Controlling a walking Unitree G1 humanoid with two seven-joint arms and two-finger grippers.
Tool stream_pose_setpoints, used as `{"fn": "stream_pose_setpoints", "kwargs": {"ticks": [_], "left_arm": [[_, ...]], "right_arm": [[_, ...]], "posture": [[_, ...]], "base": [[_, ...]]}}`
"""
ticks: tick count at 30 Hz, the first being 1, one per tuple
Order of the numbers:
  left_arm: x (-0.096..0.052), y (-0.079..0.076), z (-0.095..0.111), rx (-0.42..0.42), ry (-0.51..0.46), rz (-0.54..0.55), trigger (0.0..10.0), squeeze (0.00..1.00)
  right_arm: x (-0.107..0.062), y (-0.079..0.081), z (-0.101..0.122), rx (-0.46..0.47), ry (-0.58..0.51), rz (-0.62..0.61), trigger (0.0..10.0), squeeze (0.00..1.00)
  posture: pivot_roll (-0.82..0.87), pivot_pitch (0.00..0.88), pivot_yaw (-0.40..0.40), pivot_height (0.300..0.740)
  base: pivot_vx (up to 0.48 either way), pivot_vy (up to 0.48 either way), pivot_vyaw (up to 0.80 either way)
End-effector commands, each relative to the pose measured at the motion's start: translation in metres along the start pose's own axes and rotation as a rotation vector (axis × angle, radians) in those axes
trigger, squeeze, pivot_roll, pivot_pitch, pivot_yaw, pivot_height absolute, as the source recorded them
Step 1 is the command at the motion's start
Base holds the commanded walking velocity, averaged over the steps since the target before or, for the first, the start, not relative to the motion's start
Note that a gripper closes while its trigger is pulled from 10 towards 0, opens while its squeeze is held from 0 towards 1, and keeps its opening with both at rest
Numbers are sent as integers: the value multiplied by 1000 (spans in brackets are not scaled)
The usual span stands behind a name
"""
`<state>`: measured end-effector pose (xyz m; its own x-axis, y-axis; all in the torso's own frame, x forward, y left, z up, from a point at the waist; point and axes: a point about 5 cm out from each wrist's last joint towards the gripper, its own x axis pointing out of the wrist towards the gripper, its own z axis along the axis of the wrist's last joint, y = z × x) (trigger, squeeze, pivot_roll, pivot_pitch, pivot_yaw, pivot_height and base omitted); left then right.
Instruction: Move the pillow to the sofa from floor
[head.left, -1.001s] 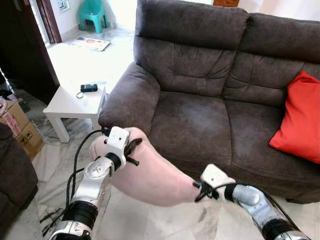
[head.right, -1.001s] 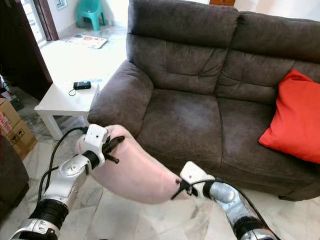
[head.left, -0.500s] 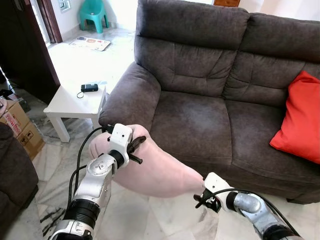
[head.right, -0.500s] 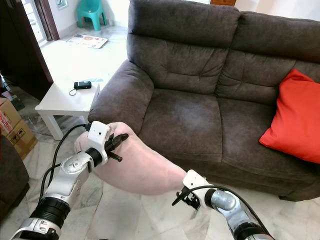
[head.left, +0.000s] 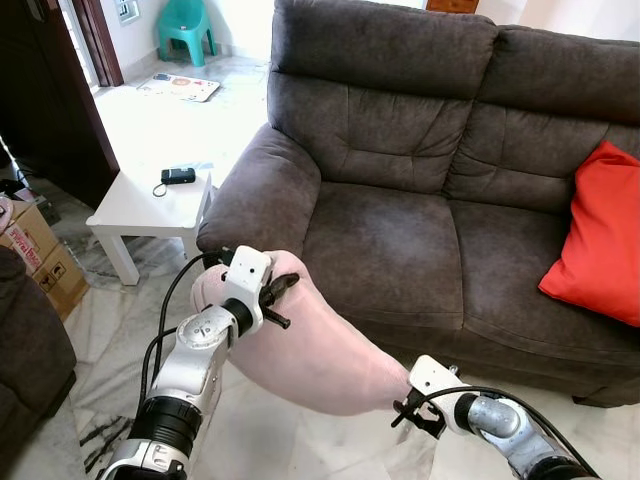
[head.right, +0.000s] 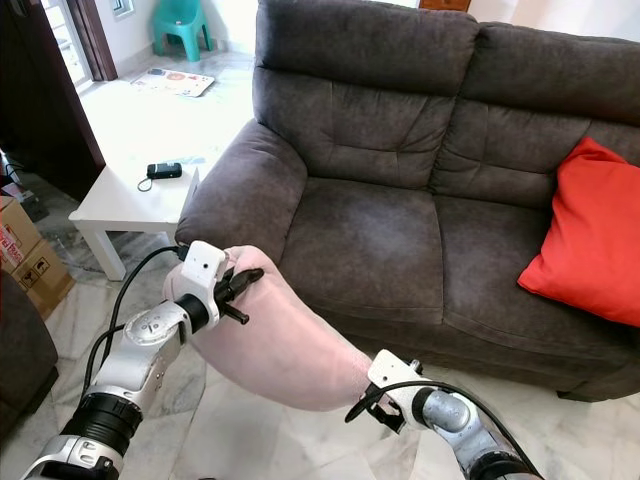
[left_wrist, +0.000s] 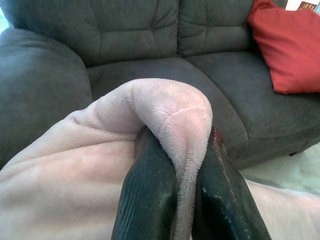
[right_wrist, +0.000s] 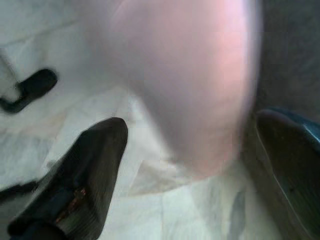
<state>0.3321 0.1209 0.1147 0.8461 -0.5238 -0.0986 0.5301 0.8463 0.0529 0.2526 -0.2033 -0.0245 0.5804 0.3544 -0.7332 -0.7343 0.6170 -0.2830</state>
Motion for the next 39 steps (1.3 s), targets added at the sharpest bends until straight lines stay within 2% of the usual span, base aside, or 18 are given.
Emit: {"fn": "stream_pose_setpoints", "kwargs": {"ticks": [1, 2, 3, 9, 15, 20, 30, 35, 39], "left_arm": [[5, -4, 29, 20, -122, -30, 10000, 0], [5, -4, 29, 18, -124, -31, 10000, 0], [5, -4, 30, 14, -128, -31, 10000, 0], [5, -4, 31, 3, -132, -35, 10000, 0], [4, -6, 31, 0, -128, -46, 10000, 0], [5, -6, 31, -2, -127, -48, 10000, 0], [6, -6, 29, -8, -114, -52, 10000, 0], [6, -6, 30, -8, -117, -51, 10000, 0], [7, -5, 32, -9, -124, -52, 10000, 0]], "right_arm": [[0, 6, -9, 9, 46, 28, 10000, 1000], [0, 10, -11, 29, 54, 48, 10000, 427], [1, 15, -14, 49, 63, 72, 10000, 0], [2, 20, -18, 46, 82, 37, 10000, 0], [3, 15, -16, 65, 79, -72, 10000, 0], [3, 13, -16, 53, 78, -103, 10000, 0], [-1, -9, -12, 66, 72, -315, 10000, 0], [0, -5, -13, 75, 80, -279, 10000, 0], [4, 10, -15, 78, 92, -193, 10000, 0]], "posture": [[107, 0, -99, 740], [107, 0, -99, 740], [107, 0, -100, 740], [110, 0, -99, 740], [111, 0, -99, 740], [113, 0, -99, 740], [110, 0, -97, 740], [113, 0, -98, 740], [118, 0, -99, 740]], "base": [[0, 0, 0], [0, 0, 0], [0, 0, 0], [0, 0, 0], [0, 0, 0], [0, 0, 0], [0, 0, 0], [0, 0, 0], [0, 0, 0]]}}
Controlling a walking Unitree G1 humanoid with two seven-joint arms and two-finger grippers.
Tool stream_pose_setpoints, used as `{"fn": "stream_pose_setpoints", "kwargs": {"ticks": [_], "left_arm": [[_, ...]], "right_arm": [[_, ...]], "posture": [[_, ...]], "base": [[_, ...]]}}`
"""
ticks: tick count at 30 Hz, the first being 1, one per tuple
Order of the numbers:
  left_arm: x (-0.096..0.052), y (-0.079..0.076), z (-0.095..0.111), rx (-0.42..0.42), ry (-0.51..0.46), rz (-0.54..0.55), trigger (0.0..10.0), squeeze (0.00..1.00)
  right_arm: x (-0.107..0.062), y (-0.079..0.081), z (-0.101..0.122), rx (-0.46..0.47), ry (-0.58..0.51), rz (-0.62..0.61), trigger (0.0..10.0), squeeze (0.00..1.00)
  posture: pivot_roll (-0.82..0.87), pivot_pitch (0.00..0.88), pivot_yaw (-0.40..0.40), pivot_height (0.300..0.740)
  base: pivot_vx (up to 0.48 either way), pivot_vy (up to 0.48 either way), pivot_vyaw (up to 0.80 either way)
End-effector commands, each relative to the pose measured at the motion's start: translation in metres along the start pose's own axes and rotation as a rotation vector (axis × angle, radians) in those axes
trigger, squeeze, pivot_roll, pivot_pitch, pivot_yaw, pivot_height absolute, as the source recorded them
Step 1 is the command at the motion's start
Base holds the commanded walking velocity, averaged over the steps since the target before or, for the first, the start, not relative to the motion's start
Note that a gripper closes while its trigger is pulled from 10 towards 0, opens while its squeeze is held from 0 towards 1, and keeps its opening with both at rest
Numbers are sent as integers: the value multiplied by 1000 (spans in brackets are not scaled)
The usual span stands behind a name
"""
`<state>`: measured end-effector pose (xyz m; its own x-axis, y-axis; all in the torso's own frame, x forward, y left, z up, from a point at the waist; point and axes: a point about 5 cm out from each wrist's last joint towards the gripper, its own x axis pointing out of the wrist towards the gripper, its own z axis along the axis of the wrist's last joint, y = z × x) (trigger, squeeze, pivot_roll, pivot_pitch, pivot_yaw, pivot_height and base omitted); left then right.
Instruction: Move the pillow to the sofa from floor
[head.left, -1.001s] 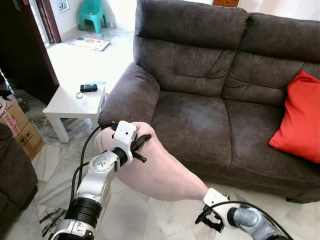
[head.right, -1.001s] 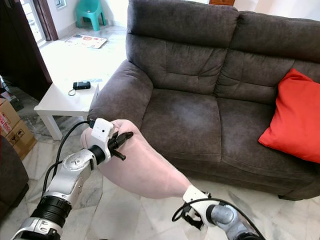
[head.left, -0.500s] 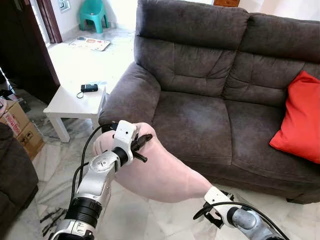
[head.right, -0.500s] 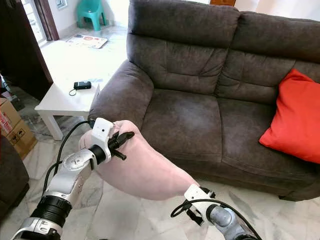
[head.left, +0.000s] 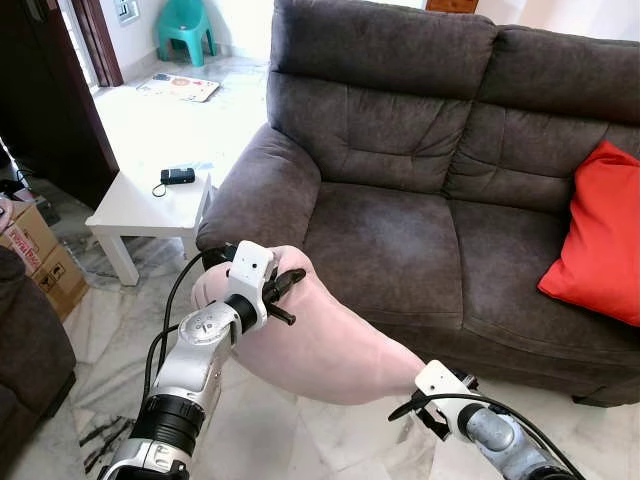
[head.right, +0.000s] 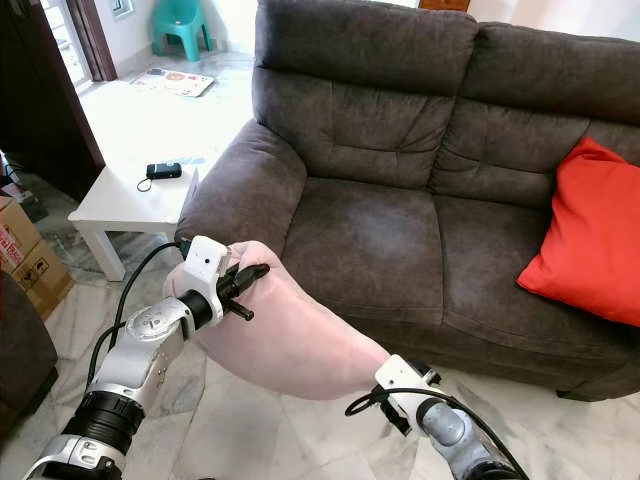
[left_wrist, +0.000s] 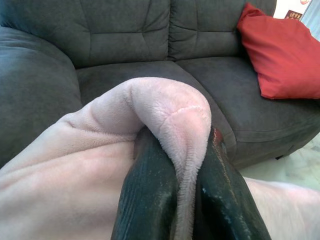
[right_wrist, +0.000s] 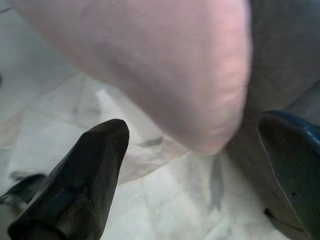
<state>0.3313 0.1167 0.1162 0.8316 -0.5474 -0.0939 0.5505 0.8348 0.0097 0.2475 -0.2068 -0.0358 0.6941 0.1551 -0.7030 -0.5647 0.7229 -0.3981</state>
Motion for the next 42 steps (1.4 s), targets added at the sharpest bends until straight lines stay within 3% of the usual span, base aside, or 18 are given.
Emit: {"fn": "stream_pose_setpoints", "kwargs": {"ticks": [1, 19, 29, 30, 36, 42], "left_arm": [[5, -3, 31, 32, -123, -30, 10000, 0], [4, -10, 37, -19, -152, -103, 10000, 0], [3, -13, 42, -51, -176, -134, 10000, 0], [3, -13, 41, -53, -173, -135, 10000, 0], [3, -15, 39, -58, -165, -141, 10000, 0], [4, -16, 39, -59, -165, -143, 10000, 0]], "right_arm": [[0, 8, -4, 6, 18, 39, 10000, 0], [0, 14, -8, 21, 40, 36, 10000, 0], [0, 21, -8, 131, 22, 36, 10000, 0], [1, 20, -6, 160, 7, 28, 0, 0], [1, 10, -4, 217, -12, -21, 0, 0], [0, 10, -3, 213, -15, -17, 0, 0]], "posture": [[118, 0, -98, 740], [132, 0, -103, 740], [137, 0, -107, 740], [137, 0, -107, 740], [132, 0, -106, 740], [132, 0, -107, 740]], "base": [[0, 0, 0], [0, 0, 0], [0, 0, 0], [0, 0, 0], [0, 0, 0], [0, 0, 0]]}}
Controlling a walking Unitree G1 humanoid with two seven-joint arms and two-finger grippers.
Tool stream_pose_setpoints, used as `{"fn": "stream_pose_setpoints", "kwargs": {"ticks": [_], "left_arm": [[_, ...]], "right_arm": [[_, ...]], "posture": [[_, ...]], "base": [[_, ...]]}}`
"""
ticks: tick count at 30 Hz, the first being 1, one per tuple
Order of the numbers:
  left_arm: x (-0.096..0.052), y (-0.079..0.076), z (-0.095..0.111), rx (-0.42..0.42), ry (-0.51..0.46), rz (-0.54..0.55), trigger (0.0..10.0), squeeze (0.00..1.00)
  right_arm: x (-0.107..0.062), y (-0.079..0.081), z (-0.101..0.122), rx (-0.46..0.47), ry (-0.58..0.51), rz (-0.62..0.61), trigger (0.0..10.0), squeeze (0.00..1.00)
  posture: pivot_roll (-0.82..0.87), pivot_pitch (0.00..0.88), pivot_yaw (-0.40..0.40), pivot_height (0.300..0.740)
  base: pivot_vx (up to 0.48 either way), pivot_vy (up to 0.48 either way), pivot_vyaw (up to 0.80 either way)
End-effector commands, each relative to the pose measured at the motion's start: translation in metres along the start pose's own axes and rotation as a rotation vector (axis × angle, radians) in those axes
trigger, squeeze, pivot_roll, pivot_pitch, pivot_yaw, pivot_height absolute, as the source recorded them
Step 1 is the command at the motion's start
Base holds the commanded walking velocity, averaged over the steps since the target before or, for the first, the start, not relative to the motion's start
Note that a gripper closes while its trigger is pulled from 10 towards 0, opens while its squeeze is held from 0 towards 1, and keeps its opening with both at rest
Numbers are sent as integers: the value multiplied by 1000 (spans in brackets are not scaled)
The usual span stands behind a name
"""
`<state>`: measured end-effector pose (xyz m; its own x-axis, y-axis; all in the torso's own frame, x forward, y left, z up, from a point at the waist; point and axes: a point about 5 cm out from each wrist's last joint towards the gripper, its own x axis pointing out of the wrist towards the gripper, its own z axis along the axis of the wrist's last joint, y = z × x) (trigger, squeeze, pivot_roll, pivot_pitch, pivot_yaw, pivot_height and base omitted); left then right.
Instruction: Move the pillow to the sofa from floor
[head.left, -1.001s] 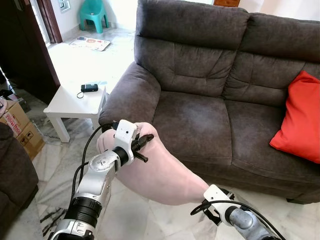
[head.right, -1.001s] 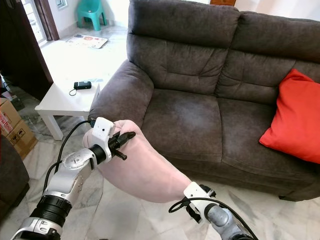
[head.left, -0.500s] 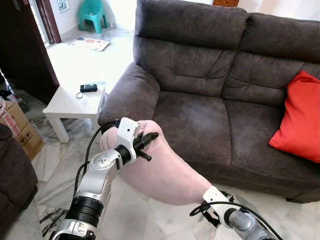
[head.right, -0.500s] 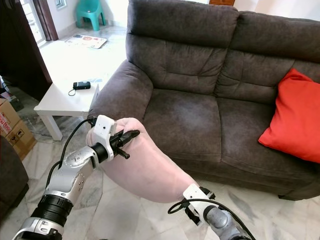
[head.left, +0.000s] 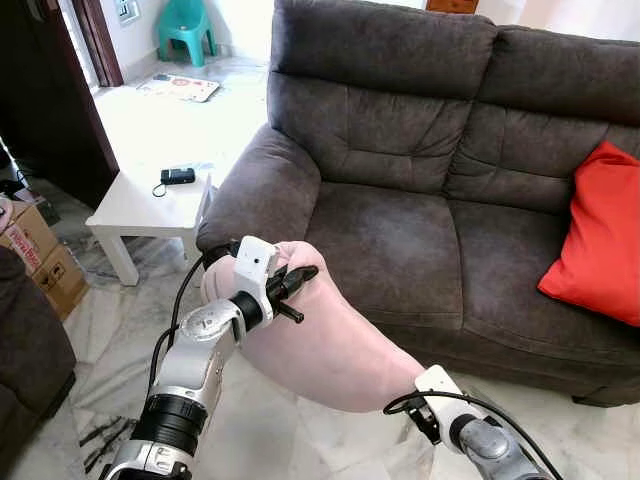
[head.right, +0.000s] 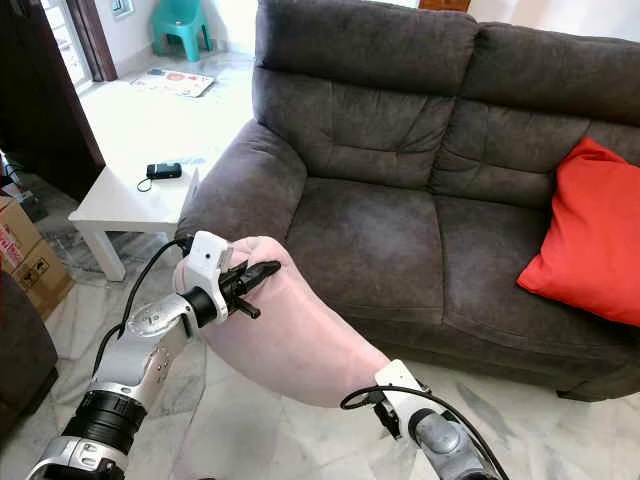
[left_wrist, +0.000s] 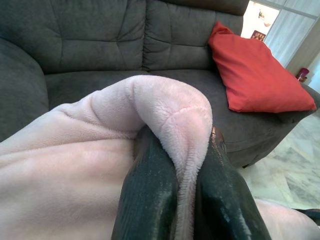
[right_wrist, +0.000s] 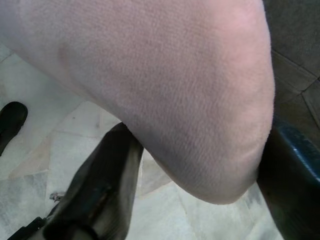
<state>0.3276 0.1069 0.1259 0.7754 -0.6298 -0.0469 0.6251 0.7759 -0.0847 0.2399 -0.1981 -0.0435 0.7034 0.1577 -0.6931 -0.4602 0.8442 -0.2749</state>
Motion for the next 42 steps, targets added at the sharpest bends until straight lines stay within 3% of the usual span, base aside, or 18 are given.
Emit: {"fn": "stream_pose_setpoints", "kwargs": {"ticks": [1, 33, 36, 39, 42], "left_arm": [[4, -8, 28, 34, -118, -47, 10000, 0], [0, -5, 2, 85, 5, -13, 10000, 0], [-2, 3, -3, 127, 35, 48, 10000, 0], [-10, 20, -12, 194, 92, 182, 10000, 0], [-23, 39, -20, 185, 104, 331, 10000, 0]], "right_arm": [[-1, -4, 0, 10, -6, -10, 0, 0], [0, -10, 13, 23, -76, -34, 0, 0], [0, -12, 15, 16, -89, -38, 0, 0], [0, -19, 24, 84, -141, -65, 0, 0], [0, -27, 34, 158, -207, -101, 0, 0]], "posture": [[131, 0, -107, 740], [111, 0, -94, 740], [109, 0, -94, 740], [103, 0, -92, 740], [98, 0, -94, 740]], "base": [[0, 0, 0], [0, 0, 0], [0, 0, 0], [0, 0, 0], [0, 0, 0]]}}
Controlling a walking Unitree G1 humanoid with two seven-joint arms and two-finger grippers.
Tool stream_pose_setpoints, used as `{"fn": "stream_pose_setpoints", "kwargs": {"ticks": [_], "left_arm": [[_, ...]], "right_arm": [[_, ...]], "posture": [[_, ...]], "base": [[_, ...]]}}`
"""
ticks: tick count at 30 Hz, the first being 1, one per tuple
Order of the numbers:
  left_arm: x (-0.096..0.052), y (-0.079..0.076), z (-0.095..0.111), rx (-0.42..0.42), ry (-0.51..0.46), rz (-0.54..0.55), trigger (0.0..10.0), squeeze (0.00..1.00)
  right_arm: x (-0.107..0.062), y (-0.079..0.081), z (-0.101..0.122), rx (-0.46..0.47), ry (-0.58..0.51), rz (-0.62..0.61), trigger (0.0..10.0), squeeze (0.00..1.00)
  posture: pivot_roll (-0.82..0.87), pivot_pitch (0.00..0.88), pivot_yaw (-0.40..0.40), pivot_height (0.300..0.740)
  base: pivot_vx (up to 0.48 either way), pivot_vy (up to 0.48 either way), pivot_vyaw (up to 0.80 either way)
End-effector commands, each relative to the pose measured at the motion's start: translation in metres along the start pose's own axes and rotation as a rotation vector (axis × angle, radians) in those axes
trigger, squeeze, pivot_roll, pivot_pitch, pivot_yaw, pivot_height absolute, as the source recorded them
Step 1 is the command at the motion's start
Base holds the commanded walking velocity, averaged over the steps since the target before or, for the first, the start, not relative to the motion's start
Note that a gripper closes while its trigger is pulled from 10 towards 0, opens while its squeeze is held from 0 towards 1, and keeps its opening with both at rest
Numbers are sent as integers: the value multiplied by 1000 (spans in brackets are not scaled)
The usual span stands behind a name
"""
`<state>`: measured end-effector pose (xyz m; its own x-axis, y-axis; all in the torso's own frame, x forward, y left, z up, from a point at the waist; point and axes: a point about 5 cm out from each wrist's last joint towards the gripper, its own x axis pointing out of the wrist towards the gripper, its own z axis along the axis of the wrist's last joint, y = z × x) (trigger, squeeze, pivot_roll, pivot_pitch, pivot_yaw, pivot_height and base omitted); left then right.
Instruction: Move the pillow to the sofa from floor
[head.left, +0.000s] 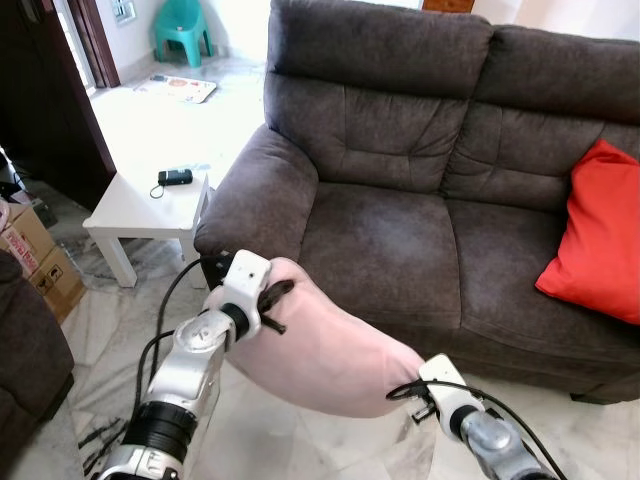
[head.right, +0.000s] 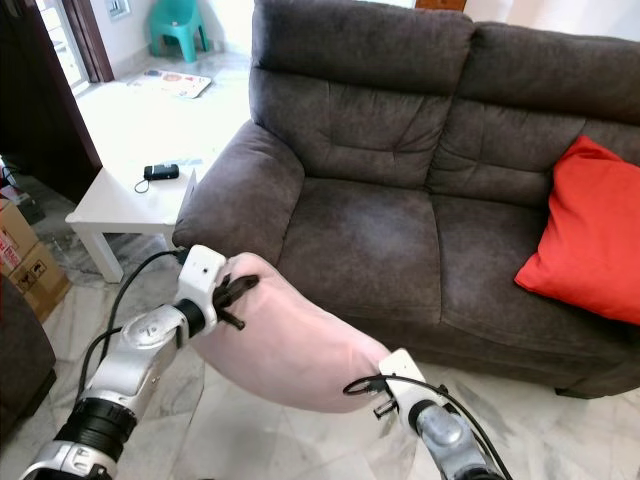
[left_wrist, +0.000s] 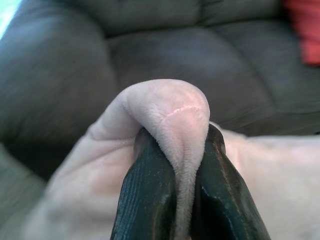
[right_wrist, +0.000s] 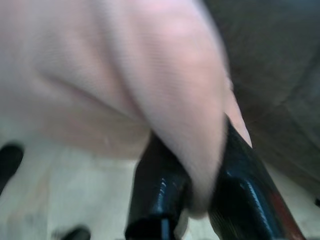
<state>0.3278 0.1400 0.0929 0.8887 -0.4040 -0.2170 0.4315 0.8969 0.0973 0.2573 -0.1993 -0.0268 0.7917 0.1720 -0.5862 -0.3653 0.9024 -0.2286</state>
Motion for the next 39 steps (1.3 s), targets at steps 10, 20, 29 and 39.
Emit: {"fn": "stream_pose_setpoints", "kwargs": {"ticks": [10, 20, 29, 39], "left_arm": [[-14, 28, -21, 9, 12, 236, 10000, 0], [-36, 31, -51, 32, -31, 382, 10000, 0], [-47, 30, -47, 72, -128, 460, 10000, 0], [-28, 12, -14, 156, -240, 355, 10000, 0]], "right_arm": [[3, -16, 31, 127, -178, -96, 0, 0], [-9, -13, 23, 299, -292, -249, 10000, 0], [-26, -16, 36, 345, -474, -364, 10000, 0], [-32, -5, 56, 314, -567, -306, 10000, 0]], "posture": [[99, 0, -105, 740], [121, 0, -120, 740], [126, 0, -125, 740], [113, 0, -116, 740]], "base": [[0, 0, 0], [0, 0, 0], [0, 0, 0], [0, 0, 0]]}}
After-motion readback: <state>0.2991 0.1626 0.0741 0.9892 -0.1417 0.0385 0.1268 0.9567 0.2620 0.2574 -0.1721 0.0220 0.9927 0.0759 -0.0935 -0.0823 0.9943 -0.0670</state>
